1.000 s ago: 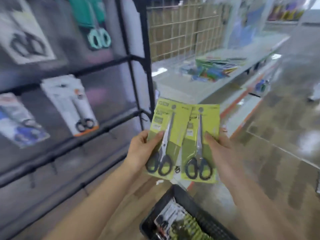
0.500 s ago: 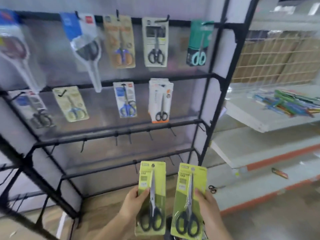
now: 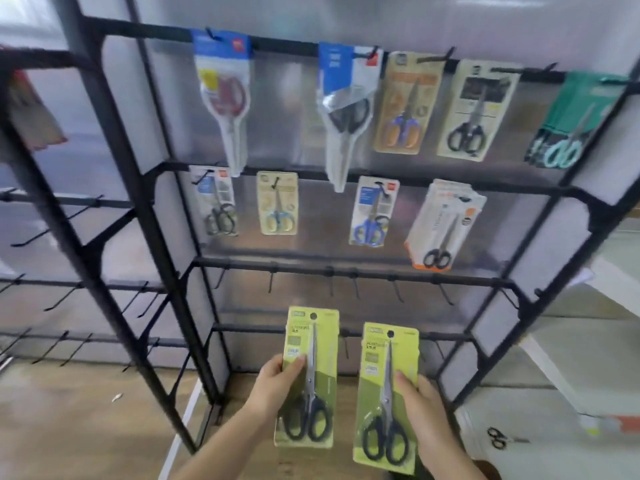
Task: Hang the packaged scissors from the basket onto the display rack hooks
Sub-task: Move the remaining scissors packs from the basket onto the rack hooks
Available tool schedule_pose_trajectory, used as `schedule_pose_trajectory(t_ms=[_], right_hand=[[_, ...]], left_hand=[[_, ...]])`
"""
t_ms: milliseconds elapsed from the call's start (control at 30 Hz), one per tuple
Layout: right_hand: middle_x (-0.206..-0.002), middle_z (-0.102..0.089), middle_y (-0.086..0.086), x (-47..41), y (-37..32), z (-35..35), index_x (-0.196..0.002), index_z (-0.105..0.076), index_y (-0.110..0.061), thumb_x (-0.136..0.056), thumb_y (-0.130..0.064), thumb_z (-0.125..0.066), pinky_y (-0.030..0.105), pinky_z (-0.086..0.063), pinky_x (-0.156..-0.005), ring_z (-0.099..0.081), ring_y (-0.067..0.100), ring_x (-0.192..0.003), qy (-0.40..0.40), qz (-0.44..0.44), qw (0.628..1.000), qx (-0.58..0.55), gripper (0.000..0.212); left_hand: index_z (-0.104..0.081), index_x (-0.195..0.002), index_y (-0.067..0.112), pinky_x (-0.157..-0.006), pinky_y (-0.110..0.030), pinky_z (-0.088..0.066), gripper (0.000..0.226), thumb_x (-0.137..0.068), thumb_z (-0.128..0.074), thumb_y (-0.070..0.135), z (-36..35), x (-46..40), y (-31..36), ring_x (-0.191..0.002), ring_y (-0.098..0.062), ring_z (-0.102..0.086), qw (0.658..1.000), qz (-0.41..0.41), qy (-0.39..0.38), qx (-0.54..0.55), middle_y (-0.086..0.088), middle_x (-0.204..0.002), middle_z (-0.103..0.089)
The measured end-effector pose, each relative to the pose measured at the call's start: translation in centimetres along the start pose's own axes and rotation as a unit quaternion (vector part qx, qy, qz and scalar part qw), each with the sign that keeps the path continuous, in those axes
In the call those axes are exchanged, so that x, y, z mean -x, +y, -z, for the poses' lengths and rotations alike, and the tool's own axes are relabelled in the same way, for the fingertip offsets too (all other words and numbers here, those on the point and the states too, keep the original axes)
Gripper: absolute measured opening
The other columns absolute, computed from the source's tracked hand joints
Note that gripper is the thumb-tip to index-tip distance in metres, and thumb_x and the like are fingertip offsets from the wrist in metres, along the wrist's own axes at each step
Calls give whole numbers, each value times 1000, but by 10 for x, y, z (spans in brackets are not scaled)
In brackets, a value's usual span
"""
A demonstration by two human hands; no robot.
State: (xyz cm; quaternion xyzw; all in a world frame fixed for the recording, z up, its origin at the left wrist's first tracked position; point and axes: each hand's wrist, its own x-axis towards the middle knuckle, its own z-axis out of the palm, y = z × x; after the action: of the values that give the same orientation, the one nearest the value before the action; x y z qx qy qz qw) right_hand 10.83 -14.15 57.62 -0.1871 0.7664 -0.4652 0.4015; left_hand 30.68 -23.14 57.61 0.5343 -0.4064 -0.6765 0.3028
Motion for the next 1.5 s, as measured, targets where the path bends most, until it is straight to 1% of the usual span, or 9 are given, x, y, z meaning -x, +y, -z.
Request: schedule_pose_trajectory(t_ms=[67, 267, 467, 633, 867, 1033, 1233, 1400, 1500], right_hand=[[-151, -32, 3, 6, -13, -39, -146, -30, -11, -94, -41, -50, 40, -29, -111, -32, 24, -137, -38, 13, 999, 1, 63], [-153, -30, 1, 17, -41, -140, -147, -28, -14, -92, -44, -51, 41, -26, -110, -30, 22, -138, -97, 61, 993, 7, 67], [-151, -32, 0, 13, -50, -229, -146, -30, -15, -91, -47, -51, 41, -27, -110, -32, 23, -138, -126, 69, 989, 22, 68], [-151, -33, 2, 7, -41, -287, -146, -30, -13, -85, -54, -53, 43, -28, -112, -33, 22, -137, -138, 44, 988, 45, 77], [-150, -35, 1, -40, -39, -334, -144, -34, -15, -92, -47, -50, 44, -30, -111, -35, 23, -136, -138, 34, 985, 103, 63], [-141, -43, -1, -84, -39, -362, -140, -40, -12, -96, -39, -47, 38, -36, -104, -43, 21, -128, -154, 33, 981, 112, 52], [-109, -55, -5, -118, -39, -382, -118, -52, -14, -98, -29, -45, 30, -39, -87, -52, 15, -102, -181, 51, 974, 123, 25], [-117, -54, -4, -143, -33, -396, -125, -48, -7, -98, -34, -45, 31, -39, -92, -51, 18, -111, -188, 62, 971, 132, 38], [-103, -50, -6, -148, -33, -398, -118, -50, -7, -99, -29, -44, 26, -35, -81, -51, 15, -99, -198, 74, 967, 139, 29]], left_hand=[[-63, -99, 11, -82, -49, -54, 18, -91, -60, 27, 33, -1, 16, -86, -34, -67, 999, -22, 25, -6, -17, -93, -71], [-64, -93, 16, -68, -28, -53, 13, -93, -56, 27, 130, -15, 47, -73, -17, -65, 996, -49, 76, 16, -2, -82, -70], [-65, -99, 12, -83, -46, -55, 21, -92, -58, 31, 212, -35, 45, -90, -32, -68, 994, -16, 103, 32, -13, -95, -72], [-66, -96, 12, -72, -38, -56, 17, -91, -59, 27, 254, -58, 34, -76, -26, -69, 993, 0, 111, 27, -8, -82, -73], [-67, -95, 11, -85, -51, -54, 21, -89, -62, 31, 259, -96, 20, -87, -36, -68, 990, 32, 131, 47, -17, -92, -72], [-67, -93, 16, -82, -43, -56, 14, -92, -59, 27, 251, -122, 8, -84, -32, -70, 983, 57, 160, 74, -11, -87, -74], [-67, -92, 14, -72, -37, -57, 17, -92, -59, 28, 244, -136, 3, -74, -26, -71, 978, 59, 186, 76, -7, -81, -75], [-65, -94, 16, -73, -36, -56, 16, -91, -58, 30, 238, -140, -3, -72, -23, -71, 974, 82, 191, 93, -6, -83, -75], [-64, -92, 19, -64, -31, -57, 12, -91, -58, 30, 236, -140, -3, -67, -19, -70, 969, 90, 203, 103, -4, -81, -74]])
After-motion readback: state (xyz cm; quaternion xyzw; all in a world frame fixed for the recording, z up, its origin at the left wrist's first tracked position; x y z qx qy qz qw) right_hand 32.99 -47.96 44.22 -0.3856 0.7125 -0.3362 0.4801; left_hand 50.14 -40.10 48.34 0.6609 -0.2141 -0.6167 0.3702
